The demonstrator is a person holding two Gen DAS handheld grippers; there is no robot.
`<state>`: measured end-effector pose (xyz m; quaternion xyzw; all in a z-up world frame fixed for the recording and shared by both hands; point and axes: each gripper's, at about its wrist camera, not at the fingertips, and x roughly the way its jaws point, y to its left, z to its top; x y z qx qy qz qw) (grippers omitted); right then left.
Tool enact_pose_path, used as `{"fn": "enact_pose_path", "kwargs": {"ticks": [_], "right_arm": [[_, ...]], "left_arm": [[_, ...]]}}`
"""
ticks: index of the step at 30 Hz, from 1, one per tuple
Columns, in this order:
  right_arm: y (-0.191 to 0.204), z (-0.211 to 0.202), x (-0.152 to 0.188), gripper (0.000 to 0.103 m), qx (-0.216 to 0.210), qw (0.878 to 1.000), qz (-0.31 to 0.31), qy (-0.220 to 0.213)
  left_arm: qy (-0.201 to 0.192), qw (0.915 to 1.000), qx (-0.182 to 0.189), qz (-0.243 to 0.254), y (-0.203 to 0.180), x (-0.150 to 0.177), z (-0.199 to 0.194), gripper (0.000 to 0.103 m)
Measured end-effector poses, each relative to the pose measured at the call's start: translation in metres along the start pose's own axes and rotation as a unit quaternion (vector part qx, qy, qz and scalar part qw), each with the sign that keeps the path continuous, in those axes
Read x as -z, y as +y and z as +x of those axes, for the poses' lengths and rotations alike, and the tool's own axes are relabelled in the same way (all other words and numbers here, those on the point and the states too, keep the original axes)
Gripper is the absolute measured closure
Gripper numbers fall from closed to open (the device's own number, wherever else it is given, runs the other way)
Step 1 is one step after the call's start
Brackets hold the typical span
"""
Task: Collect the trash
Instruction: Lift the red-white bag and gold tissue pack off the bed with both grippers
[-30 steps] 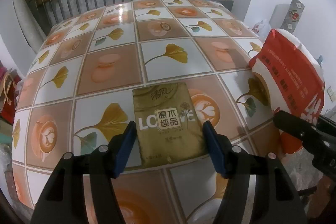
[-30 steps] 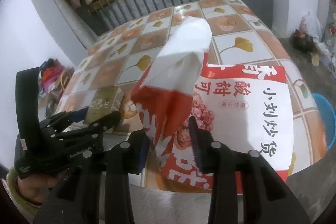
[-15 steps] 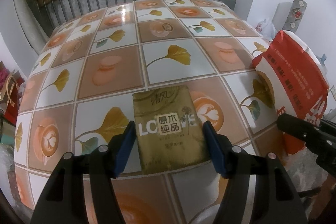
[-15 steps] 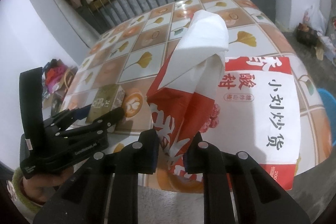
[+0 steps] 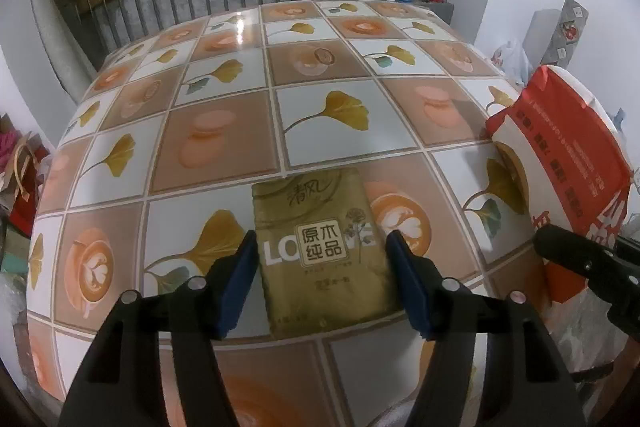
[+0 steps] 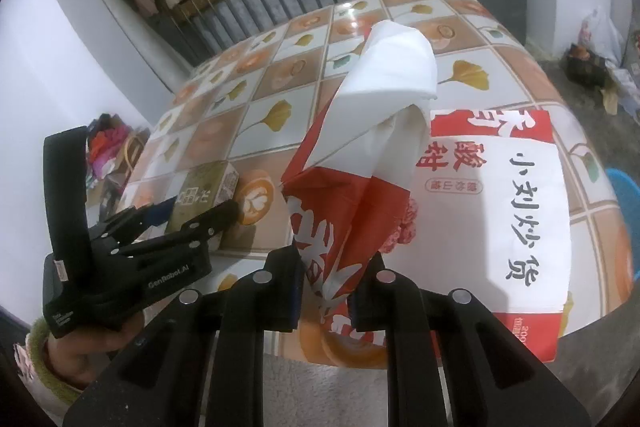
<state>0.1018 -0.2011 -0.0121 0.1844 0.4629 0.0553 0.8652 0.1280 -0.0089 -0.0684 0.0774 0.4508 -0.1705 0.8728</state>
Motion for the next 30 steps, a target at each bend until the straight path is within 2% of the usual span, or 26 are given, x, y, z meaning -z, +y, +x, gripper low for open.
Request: {"fn": "enact_pose_path", "kwargs": {"ticks": [30], "right_arm": [[0.000, -0.008, -0.003, 0.089, -0.003, 1.000, -0.001, -0.020]], "left_arm": [[-0.017, 0.9998, -0.007, -0.001, -0.002, -0.001, -0.011, 0.046]]}}
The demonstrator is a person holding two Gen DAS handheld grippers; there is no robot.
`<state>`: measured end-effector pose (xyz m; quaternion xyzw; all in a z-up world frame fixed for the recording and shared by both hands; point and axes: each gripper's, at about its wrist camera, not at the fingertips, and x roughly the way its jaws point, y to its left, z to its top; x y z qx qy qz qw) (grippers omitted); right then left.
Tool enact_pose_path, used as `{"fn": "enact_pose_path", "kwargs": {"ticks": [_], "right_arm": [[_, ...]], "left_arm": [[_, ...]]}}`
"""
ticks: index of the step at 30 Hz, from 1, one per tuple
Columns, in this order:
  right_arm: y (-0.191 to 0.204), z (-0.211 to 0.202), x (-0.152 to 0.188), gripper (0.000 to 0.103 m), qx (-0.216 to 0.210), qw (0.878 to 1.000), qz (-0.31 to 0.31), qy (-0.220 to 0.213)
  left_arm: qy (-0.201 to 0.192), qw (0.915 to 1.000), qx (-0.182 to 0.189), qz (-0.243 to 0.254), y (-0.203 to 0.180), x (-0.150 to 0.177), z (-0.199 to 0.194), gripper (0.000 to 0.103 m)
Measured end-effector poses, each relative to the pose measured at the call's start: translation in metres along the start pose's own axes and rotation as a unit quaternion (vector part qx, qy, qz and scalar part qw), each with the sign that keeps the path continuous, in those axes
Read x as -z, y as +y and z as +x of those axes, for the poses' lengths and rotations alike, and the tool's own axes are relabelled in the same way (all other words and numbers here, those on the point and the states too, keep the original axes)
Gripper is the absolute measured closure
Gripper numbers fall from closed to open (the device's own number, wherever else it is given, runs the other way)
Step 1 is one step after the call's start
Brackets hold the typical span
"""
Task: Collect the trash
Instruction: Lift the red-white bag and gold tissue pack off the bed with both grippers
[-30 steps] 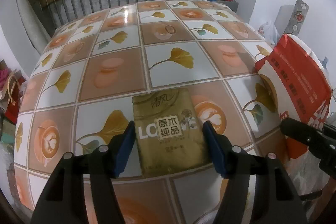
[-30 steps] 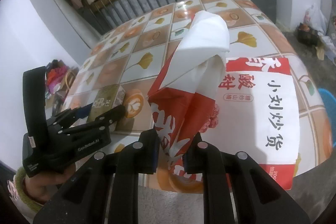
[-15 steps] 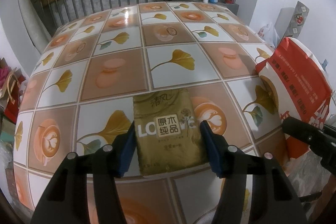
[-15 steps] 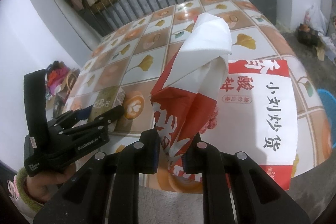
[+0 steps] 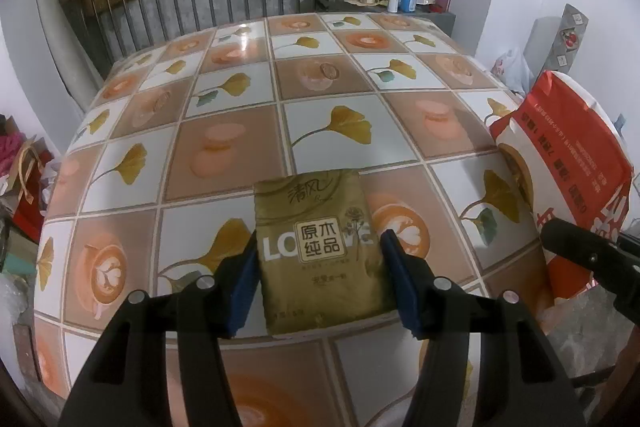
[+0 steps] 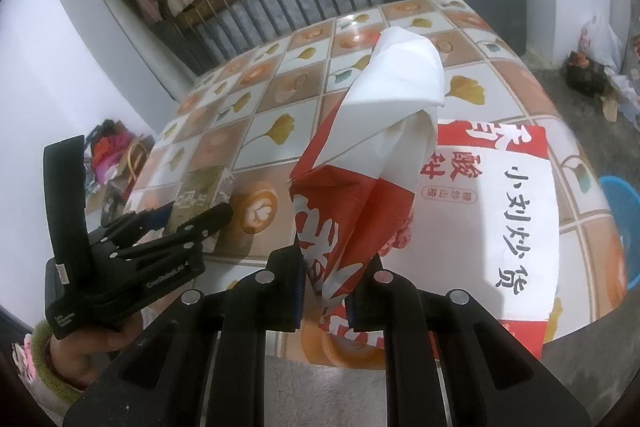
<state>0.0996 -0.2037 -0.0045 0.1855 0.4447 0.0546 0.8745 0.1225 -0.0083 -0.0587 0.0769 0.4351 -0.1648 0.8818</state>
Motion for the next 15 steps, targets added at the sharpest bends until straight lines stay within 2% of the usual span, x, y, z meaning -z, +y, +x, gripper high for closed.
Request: {"fn": "enact_pose_path", "kwargs": {"ticks": [15], "right_arm": [[-0.001, -0.012, -0.001, 0.091, -0.007, 1.000, 0.000, -0.017]], "left_arm": [[-0.013, 0.9999, -0.002, 0.001, -0.003, -0.003, -0.012, 0.046]]}}
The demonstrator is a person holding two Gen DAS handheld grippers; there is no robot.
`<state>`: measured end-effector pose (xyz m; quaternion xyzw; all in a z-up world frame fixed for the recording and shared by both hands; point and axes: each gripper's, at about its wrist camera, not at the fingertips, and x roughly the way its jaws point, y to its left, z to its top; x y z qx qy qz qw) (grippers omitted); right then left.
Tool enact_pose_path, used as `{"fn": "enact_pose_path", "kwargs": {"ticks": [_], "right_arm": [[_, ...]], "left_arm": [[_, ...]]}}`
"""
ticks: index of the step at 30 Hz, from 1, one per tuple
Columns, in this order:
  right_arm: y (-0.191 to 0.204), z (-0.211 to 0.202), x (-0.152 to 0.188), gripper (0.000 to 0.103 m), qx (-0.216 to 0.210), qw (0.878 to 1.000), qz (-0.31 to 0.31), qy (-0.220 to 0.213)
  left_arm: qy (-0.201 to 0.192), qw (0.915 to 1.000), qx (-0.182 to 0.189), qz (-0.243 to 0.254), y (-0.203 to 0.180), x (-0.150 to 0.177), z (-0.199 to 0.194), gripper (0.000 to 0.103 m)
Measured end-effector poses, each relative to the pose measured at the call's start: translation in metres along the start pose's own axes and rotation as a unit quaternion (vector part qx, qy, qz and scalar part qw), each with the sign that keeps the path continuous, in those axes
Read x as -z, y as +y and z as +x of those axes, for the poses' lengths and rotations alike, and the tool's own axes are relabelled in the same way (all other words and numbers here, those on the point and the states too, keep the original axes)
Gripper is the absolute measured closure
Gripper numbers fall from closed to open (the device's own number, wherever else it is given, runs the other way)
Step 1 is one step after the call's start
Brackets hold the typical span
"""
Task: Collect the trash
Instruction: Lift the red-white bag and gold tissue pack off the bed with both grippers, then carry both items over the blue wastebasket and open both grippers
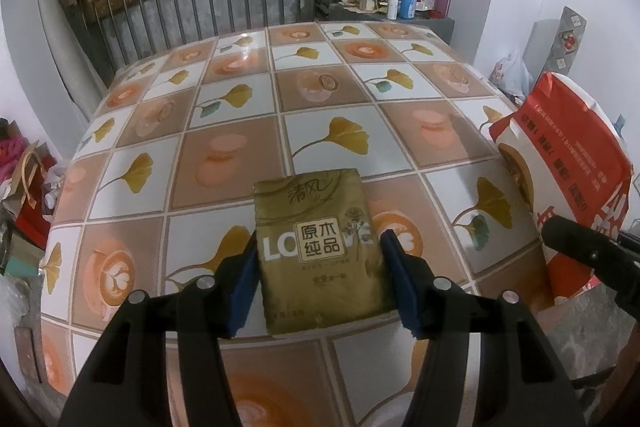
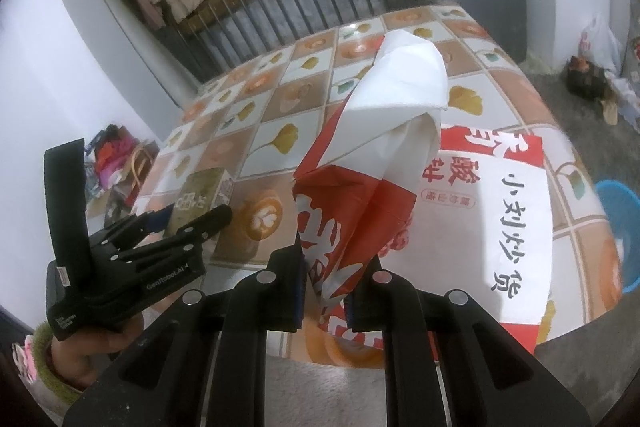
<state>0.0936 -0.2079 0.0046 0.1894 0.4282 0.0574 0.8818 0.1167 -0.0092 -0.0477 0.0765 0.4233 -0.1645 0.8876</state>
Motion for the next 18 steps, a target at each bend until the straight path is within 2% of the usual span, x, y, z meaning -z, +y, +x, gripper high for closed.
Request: {"fn": "enact_pose_path", "kwargs": {"ticks": [6, 12, 15, 18], "right_arm": [[-0.002, -0.022, -0.007, 0.092, -0.006, 0.999, 0.007, -0.035], [-0.023, -0.065, -0.011, 0.092, -0.007, 0.995, 0.034, -0.098], [-0.047, -0.094, -0.011, 0.092, 0.009, 0.989, 0.058, -0.136], [-0.079, -0.125, -0.008, 0.092, 0.037, 0.981, 0.087, -0.172]], "left_arm": [[-0.029, 0.9994, 0.018, 0.010, -0.009, -0.011, -0.021, 0.046], [-0.059, 0.9947, 0.072, 0.045, -0.043, -0.036, -0.044, 0.046], [-0.072, 0.9881, 0.114, 0.074, -0.077, -0.055, -0.054, 0.046], [-0.072, 0.9757, 0.180, 0.102, -0.122, -0.077, -0.057, 0.046]]}}
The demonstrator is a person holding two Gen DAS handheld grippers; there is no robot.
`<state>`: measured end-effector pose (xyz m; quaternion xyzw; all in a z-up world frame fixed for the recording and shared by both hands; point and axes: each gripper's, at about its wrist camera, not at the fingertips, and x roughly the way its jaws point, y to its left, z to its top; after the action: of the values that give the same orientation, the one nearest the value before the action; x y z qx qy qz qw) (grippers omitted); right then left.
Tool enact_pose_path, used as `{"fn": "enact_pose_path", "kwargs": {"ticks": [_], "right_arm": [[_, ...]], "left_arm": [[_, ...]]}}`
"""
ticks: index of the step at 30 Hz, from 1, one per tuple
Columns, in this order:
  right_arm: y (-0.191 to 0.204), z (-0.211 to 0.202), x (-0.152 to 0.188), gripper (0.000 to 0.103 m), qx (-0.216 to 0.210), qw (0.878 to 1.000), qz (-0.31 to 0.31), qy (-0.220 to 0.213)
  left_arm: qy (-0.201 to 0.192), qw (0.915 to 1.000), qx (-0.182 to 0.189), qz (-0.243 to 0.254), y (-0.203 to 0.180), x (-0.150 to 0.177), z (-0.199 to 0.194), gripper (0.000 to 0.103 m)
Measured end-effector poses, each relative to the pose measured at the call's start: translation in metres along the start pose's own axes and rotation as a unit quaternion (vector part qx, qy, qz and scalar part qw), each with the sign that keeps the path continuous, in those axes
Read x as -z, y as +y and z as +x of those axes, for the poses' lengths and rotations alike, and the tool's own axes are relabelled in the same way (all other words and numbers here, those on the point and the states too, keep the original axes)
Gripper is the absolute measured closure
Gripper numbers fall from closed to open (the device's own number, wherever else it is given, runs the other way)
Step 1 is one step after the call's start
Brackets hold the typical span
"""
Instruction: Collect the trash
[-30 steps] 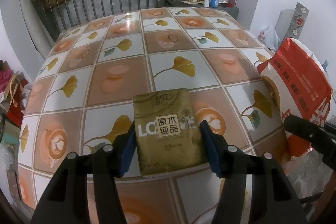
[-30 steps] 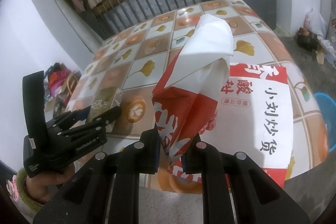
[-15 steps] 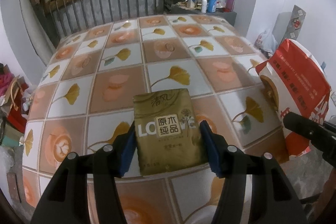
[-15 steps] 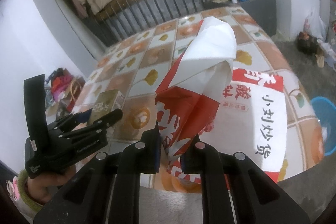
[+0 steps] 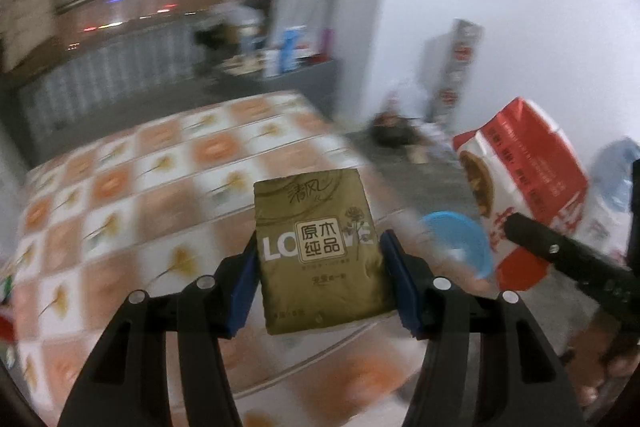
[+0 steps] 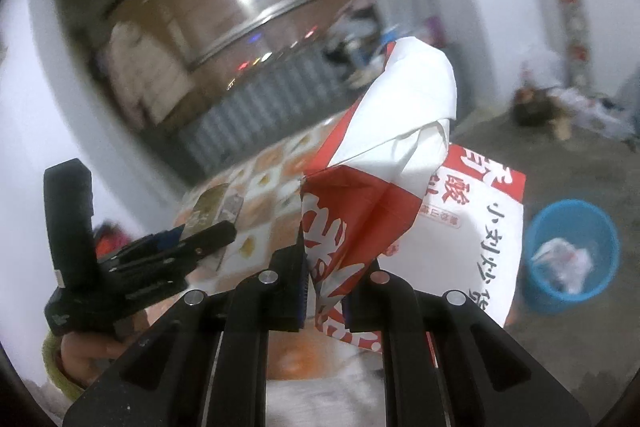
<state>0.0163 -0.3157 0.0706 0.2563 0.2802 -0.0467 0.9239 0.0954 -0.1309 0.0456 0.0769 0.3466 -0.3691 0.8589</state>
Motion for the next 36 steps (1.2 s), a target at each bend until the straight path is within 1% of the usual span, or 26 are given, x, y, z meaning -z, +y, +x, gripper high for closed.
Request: {"fn": "enact_pose_path", "kwargs": {"ticks": [3, 4, 6, 7, 9, 11, 14, 15, 18, 20, 21, 23, 24, 25, 26, 27, 29, 31, 33, 34, 36], "right_arm": [[-0.039, -0.024, -0.008, 0.092, 0.042, 0.998, 0.028, -0.030], [-0.052, -0.029, -0.008, 0.092, 0.056, 0.997, 0.038, -0.036], [-0.086, -0.038, -0.007, 0.092, 0.078, 0.994, 0.072, -0.041], [-0.100, -0.040, -0.005, 0.092, 0.088, 0.992, 0.085, -0.042], [-0.133, -0.042, -0.001, 0.091, 0.115, 0.986, 0.115, -0.041], [-0.167, -0.038, 0.004, 0.091, 0.131, 0.980, 0.149, -0.035], [-0.205, -0.025, 0.008, 0.090, 0.149, 0.972, 0.180, -0.022], [-0.222, -0.016, 0.009, 0.090, 0.151, 0.970, 0.193, -0.013], [-0.256, 0.011, 0.009, 0.090, 0.160, 0.964, 0.212, 0.003], [-0.275, 0.032, 0.010, 0.089, 0.167, 0.962, 0.216, 0.009], [-0.284, 0.036, 0.010, 0.089, 0.169, 0.961, 0.217, 0.012], [-0.301, 0.049, 0.011, 0.086, 0.170, 0.958, 0.230, 0.019], [-0.313, 0.062, 0.011, 0.083, 0.165, 0.957, 0.237, 0.021], [-0.325, 0.074, 0.012, 0.073, 0.161, 0.955, 0.246, 0.026], [-0.335, 0.086, 0.012, 0.055, 0.161, 0.953, 0.257, 0.031], [-0.344, 0.087, 0.016, 0.049, 0.159, 0.949, 0.269, 0.035], [-0.361, 0.092, 0.020, 0.047, 0.159, 0.940, 0.299, 0.040], [-0.369, 0.086, 0.023, 0.046, 0.149, 0.932, 0.328, 0.029], [-0.364, 0.069, 0.027, 0.041, 0.140, 0.930, 0.341, 0.005], [-0.361, 0.060, 0.028, 0.039, 0.140, 0.930, 0.340, -0.008], [-0.354, 0.044, 0.031, 0.038, 0.146, 0.932, 0.332, -0.018]], "left_arm": [[0.020, 0.9974, 0.068, 0.014, -0.033, -0.023, 0.025, 0.046], [0.033, 0.9948, 0.094, 0.020, -0.048, -0.032, 0.040, 0.046], [0.066, 0.9888, 0.132, 0.024, -0.074, -0.047, 0.072, 0.046], [0.080, 0.9858, 0.145, 0.026, -0.084, -0.053, 0.086, 0.046], [0.121, 0.9778, 0.168, 0.032, -0.112, -0.063, 0.126, 0.046], [0.157, 0.9700, 0.182, 0.034, -0.136, -0.069, 0.161, 0.046], [0.212, 0.9587, 0.185, 0.043, -0.174, -0.073, 0.221, 0.046], [0.223, 0.9564, 0.183, 0.046, -0.183, -0.073, 0.235, 0.046], [0.257, 0.9494, 0.169, 0.061, -0.215, -0.071, 0.286, 0.046], [0.268, 0.9476, 0.159, 0.071, -0.231, -0.069, 0.312, 0.046], [0.268, 0.9480, 0.155, 0.074, -0.238, -0.070, 0.323, 0.045], [0.270, 0.9489, 0.143, 0.079, -0.244, -0.069, 0.343, 0.044], [0.270, 0.9495, 0.139, 0.079, -0.249, -0.068, 0.354, 0.040], [0.270, 0.9496, 0.139, 0.078, -0.255, -0.067, 0.366, 0.036], [0.269, 0.9501, 0.139, 0.077, -0.256, -0.065, 0.373, 0.026], [0.267, 0.9513, 0.134, 0.075, -0.259, -0.064, 0.380, 0.024], [0.264, 0.9537, 0.128, 0.068, -0.262, -0.063, 0.389, 0.024], [0.262, 0.9541, 0.136, 0.052, -0.264, -0.064, 0.391, 0.024], [0.258, 0.9538, 0.147, 0.045, -0.261, -0.067, 0.384, 0.024], [0.253, 0.9539, 0.154, 0.047, -0.260, -0.068, 0.378, 0.024], [0.242, 0.9555, 0.159, 0.058, -0.260, -0.072, 0.367, 0.024]]}}
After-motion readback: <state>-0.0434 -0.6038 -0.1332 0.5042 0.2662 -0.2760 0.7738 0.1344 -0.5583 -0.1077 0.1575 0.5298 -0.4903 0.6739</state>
